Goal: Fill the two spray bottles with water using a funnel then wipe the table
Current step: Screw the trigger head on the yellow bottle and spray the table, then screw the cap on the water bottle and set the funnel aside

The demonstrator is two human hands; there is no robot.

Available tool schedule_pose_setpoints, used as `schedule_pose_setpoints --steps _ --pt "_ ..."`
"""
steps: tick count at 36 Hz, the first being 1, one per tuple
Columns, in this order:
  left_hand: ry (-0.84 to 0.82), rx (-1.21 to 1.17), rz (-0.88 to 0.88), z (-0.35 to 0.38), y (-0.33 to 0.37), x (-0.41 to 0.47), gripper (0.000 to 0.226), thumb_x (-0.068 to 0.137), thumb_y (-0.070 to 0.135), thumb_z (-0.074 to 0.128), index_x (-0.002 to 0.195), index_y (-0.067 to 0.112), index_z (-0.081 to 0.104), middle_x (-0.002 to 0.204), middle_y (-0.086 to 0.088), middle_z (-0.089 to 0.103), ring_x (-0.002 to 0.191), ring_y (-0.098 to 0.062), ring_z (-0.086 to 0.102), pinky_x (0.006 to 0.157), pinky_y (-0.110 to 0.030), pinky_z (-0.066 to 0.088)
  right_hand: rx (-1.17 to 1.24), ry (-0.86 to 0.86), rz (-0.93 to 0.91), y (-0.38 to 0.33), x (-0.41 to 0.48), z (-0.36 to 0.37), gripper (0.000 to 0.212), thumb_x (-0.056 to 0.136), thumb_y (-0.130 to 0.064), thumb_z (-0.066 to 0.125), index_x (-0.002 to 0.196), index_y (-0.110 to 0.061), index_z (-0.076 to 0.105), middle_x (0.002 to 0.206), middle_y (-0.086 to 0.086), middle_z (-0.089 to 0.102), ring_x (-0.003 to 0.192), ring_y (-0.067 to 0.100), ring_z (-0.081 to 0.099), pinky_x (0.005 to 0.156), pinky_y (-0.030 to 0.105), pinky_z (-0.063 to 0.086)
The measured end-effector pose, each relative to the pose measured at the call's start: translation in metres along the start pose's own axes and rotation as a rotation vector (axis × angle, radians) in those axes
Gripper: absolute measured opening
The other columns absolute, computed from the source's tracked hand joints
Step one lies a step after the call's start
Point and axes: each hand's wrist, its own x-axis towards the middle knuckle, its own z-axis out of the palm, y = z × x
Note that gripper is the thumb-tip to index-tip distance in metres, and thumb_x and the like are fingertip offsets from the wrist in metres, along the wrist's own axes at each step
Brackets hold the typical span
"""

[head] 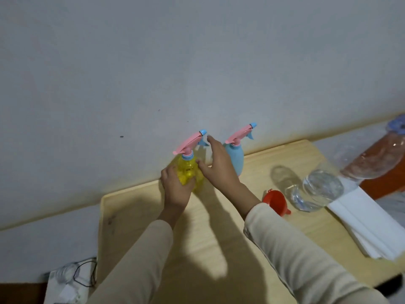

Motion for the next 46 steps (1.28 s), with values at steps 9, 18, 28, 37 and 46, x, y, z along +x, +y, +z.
schedule_pose_setpoints --steps 9,18,28,37,46 --pt "-0.141 0.061 -0.072 0.018 0.007 -0.059 0.051 0.081 0.014 0.070 0.124 -0.003 0.049 0.124 -0.021 0.048 0.120 -0.036 0.044 0.103 -0.036 0.031 -0.150 0.078 0.174 0.043 -0.099 -0.050 0.049 0.089 -0.016 0.057 0.135 -0.012 0.045 0.138 0.005 0.050 0.127 0.017 0.045 0.098 0.014 0.026" --pt "-0.676 0.011 0.572 0.062 0.146 -0.076 0.070 0.090 0.036 0.060 0.147 0.018 0.024 0.153 -0.002 0.027 0.140 -0.016 0.027 0.111 -0.028 0.024 -0.480 -0.166 0.243 0.102 -0.214 -0.055 0.049 0.093 -0.022 0.040 0.141 -0.015 0.039 0.148 0.007 0.038 0.134 0.024 0.039 0.104 0.030 0.038" --pt "-0.737 -0.146 0.654 0.137 0.233 -0.106 0.097 0.085 0.040 0.065 0.151 0.015 -0.002 0.160 -0.004 -0.001 0.146 -0.016 0.003 0.104 -0.019 0.011 -0.439 0.082 0.291 0.130 -0.258 -0.029 0.035 0.096 -0.033 0.039 0.119 -0.021 0.062 0.128 0.002 0.061 0.118 0.020 0.058 0.080 0.029 0.057" --pt "-0.724 -0.246 0.609 0.160 0.228 -0.111 0.088 0.089 0.031 0.063 0.150 0.019 0.001 0.157 -0.006 0.011 0.144 -0.016 0.014 0.103 -0.019 0.017 -0.152 0.354 0.370 0.131 -0.256 -0.075 0.025 0.096 -0.028 0.043 0.108 -0.020 0.064 0.113 -0.011 0.062 0.104 0.003 0.052 0.087 0.015 0.039" --pt "-0.737 -0.229 0.602 0.157 0.228 -0.110 0.089 0.086 0.033 0.066 0.149 0.021 0.004 0.156 -0.002 0.012 0.143 -0.013 0.014 0.107 -0.020 0.016 -0.038 0.848 0.127 0.079 -0.147 -0.249 0.030 0.088 -0.024 0.061 0.113 -0.008 0.063 0.107 -0.002 0.062 0.100 0.013 0.060 0.085 0.024 0.050"
